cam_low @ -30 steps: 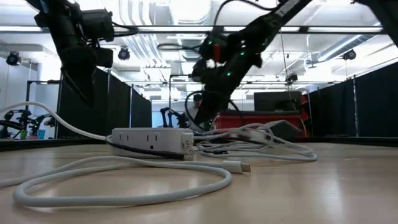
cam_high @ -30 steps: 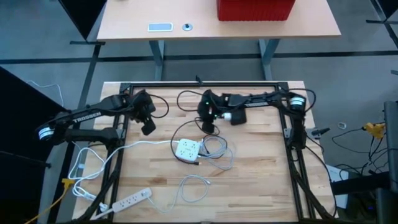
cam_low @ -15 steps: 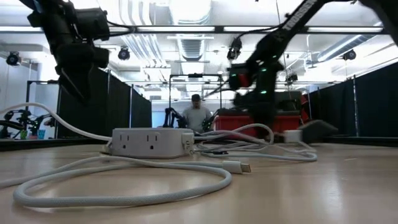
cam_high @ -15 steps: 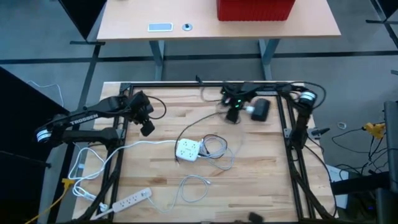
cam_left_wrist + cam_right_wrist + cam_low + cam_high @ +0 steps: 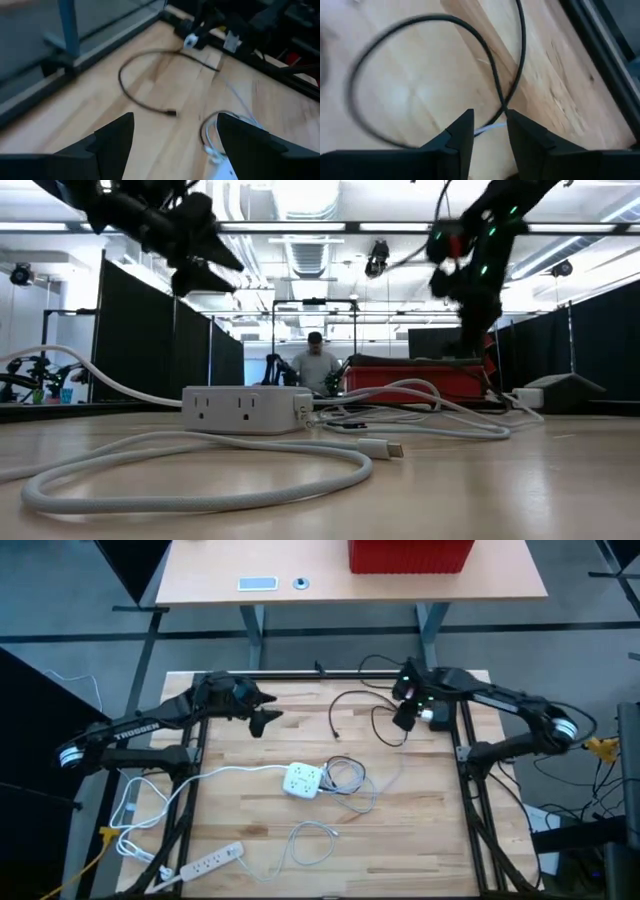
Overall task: Insert USB
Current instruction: Move the black outlet extension to the top right of the table, then return to Home Position
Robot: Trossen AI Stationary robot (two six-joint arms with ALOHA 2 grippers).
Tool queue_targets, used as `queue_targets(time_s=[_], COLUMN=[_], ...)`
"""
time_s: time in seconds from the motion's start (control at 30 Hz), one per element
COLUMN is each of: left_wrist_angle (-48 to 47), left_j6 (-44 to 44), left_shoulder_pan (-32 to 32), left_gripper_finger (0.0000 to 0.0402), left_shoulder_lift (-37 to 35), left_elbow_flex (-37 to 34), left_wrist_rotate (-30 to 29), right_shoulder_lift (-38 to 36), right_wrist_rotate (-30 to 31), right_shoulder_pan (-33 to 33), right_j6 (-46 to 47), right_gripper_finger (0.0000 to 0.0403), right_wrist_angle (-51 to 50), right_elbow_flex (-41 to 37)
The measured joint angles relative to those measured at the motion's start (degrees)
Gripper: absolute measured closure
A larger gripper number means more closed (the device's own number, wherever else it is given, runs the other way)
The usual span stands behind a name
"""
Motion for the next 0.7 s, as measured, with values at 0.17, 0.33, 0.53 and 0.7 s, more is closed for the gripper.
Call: queue_targets(time_s=[0.17, 0.33, 0.53, 0.7], left_wrist_angle=[-0.29, 3.21, 3.96, 4.77], left_j6=[-0.3, 1.35, 0.28, -1.57], left_shoulder_pan=[-1.84, -7.8, -14.02, -15.79], left_gripper_finger=[0.0165, 0.0333, 0.0399, 0.0401], left_shoulder_lift=[-0.99, -5.24, -14.43, -25.94], left_elbow_flex=[2.75, 5.53, 2.26, -7.52], left_wrist_rotate=[2.26, -4.91, -13.84, -14.92], right_shoulder_lift=[-12.14, -25.48, -38.65, -46.61], right_wrist_rotate=[-12.64, -26.1, -26.72, -12.94], right_shoulder_pan=[0.26, 0.96, 6.2, 15.07], right_j6=[-2.81, 3.52, 19.75, 18.0], right_gripper_finger=[0.0278, 0.0292, 0.0381, 0.0397], right_wrist_angle=[1.89, 21.01, 40.32, 35.04], right_elbow_flex=[-1.22, -12.06, -27.21, -29.23])
